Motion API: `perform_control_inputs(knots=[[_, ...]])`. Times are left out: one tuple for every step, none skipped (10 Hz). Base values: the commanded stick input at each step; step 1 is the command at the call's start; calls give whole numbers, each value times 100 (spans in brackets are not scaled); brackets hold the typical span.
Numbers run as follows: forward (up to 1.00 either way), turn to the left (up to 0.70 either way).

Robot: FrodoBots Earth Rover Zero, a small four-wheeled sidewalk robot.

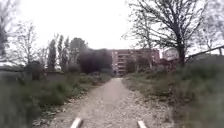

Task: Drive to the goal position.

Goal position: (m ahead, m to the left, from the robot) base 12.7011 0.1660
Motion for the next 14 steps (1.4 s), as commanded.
perform_control_inputs(knots=[[70, -34], [70, -32], [70, -11], [70, 0], [70, 0], [70, 0], [70, 0], [70, 0], [70, 0], [70, 0], [70, 0], [70, 0], [70, 0], [70, 0]])
